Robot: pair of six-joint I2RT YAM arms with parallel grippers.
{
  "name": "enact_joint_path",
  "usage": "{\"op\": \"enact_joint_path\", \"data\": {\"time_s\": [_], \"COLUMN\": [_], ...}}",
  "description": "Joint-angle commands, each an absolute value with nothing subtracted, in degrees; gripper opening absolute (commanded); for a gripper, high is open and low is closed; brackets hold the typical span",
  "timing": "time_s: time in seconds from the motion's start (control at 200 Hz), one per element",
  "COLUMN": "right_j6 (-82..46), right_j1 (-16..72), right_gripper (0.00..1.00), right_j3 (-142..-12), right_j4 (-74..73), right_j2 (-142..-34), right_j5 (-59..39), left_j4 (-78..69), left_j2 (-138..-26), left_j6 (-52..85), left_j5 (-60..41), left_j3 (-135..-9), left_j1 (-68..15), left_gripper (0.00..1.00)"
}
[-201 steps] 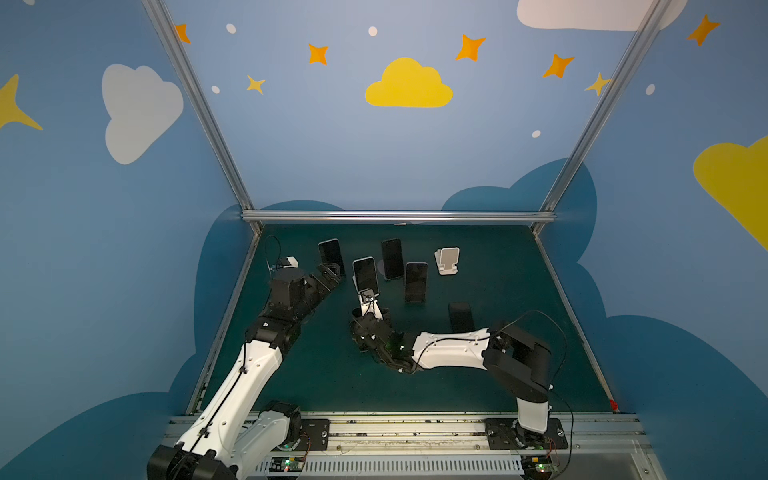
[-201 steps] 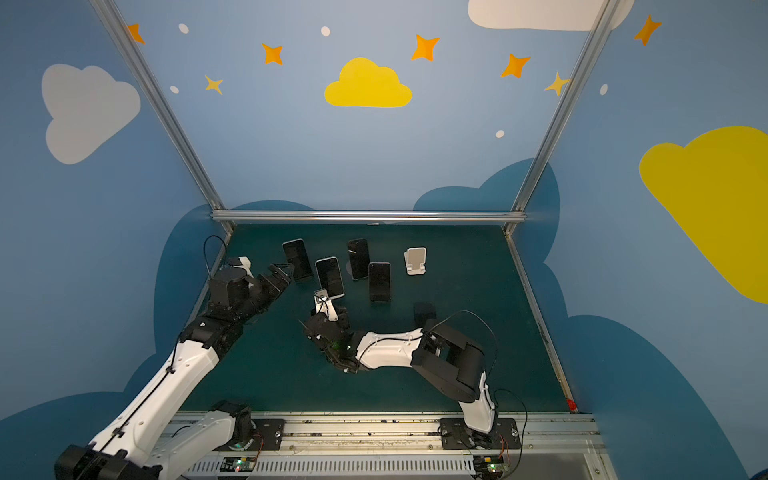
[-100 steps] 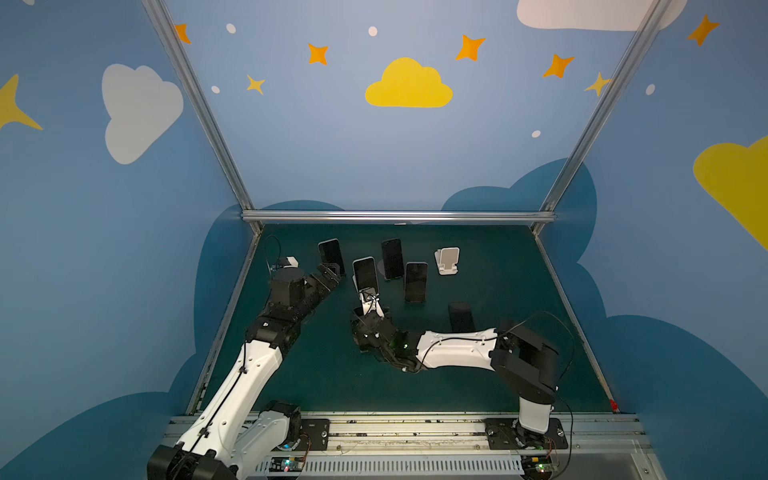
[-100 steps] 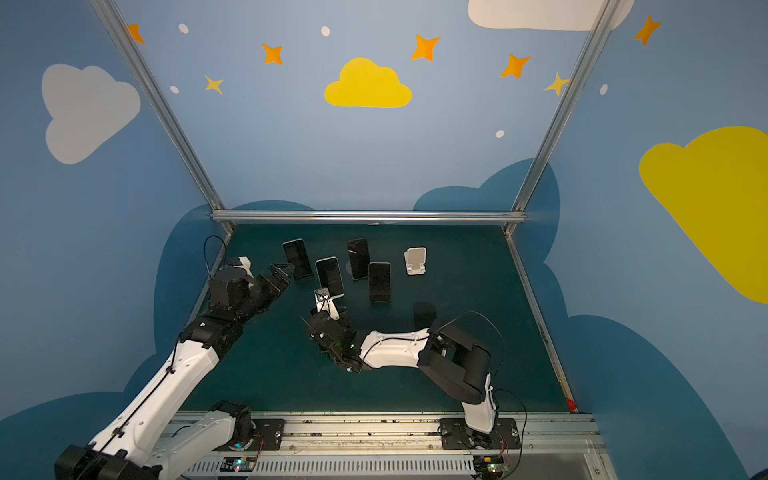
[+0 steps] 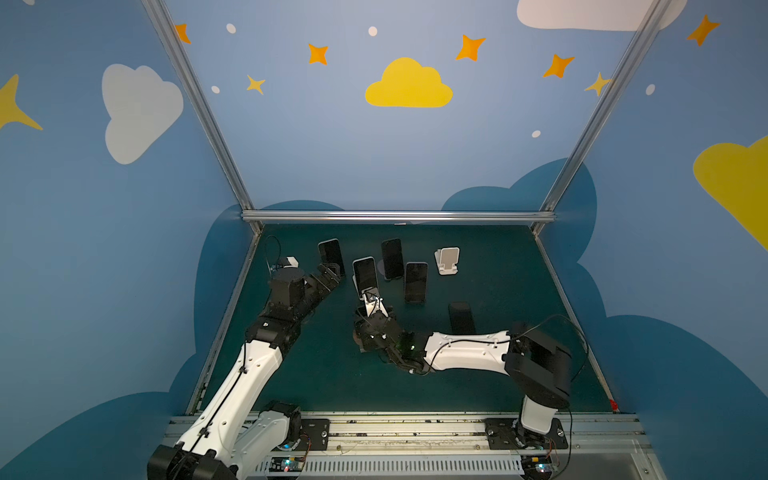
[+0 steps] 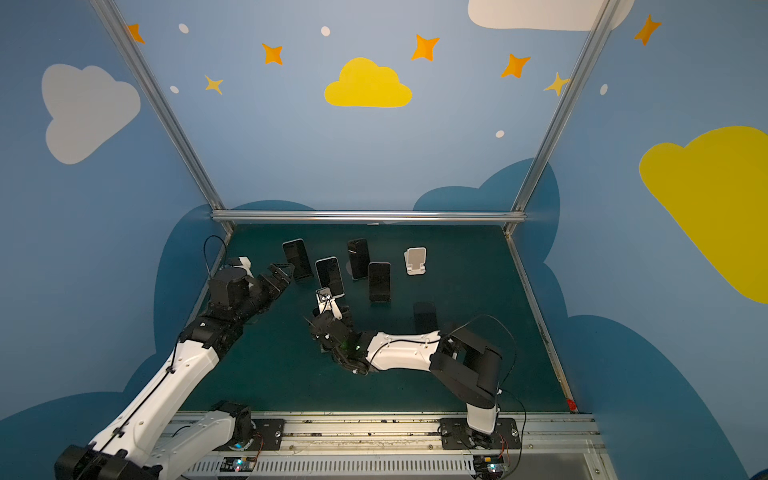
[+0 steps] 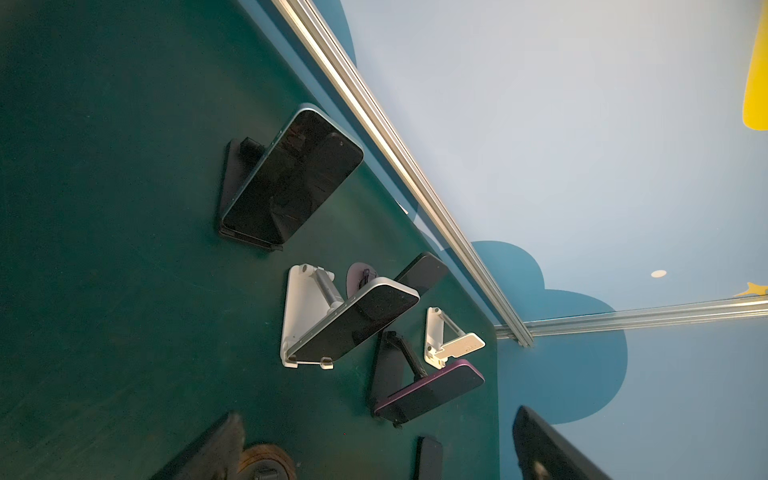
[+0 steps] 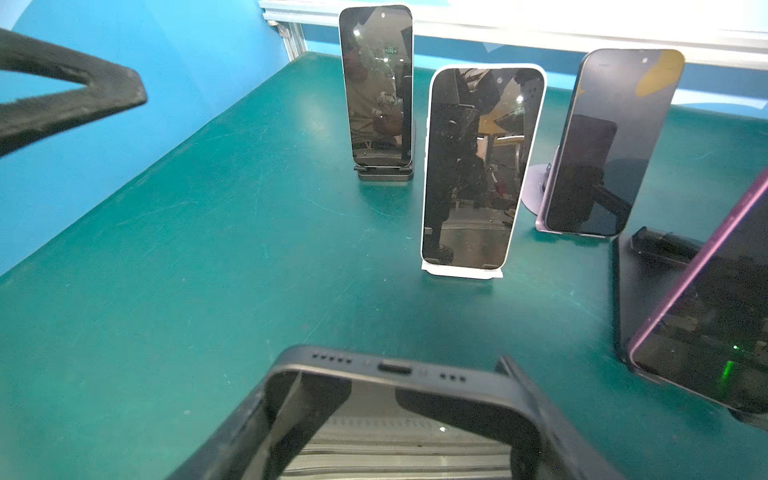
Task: Remove the phone from the phone stand
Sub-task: 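Lift the dark phone up out of the round wooden stand with the right gripper, then carry the held dark phone toward the robot and lower it near the flat phone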
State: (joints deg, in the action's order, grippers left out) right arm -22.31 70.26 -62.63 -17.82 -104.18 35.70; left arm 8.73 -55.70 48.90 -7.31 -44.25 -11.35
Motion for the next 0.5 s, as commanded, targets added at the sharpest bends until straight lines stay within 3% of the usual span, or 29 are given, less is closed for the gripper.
{"op": "enact_joint_path", "data": {"time_s": [0.0,0.496], "right_j6": [-21.61,-21.24], "right_j1": [70.07,68.78], "right_gripper": [0.63,0.63], "right_j3": [-61.92,-55.98], "right_j4": [-20.44,-20.08], "right_j2": [-100.83,-94.57], "right_j5": [36.38,39.27], "left_j4": [7.39,6.64], "left_j2": [-55.63,-56.21], "left_j6": [49.13,49.90], "left_j5": [-7.91,-10.40], "left_j3": [-43.59,-43.59], "left_j1": [-11.16,-11.16], "left_gripper": [1.00,1.00]}}
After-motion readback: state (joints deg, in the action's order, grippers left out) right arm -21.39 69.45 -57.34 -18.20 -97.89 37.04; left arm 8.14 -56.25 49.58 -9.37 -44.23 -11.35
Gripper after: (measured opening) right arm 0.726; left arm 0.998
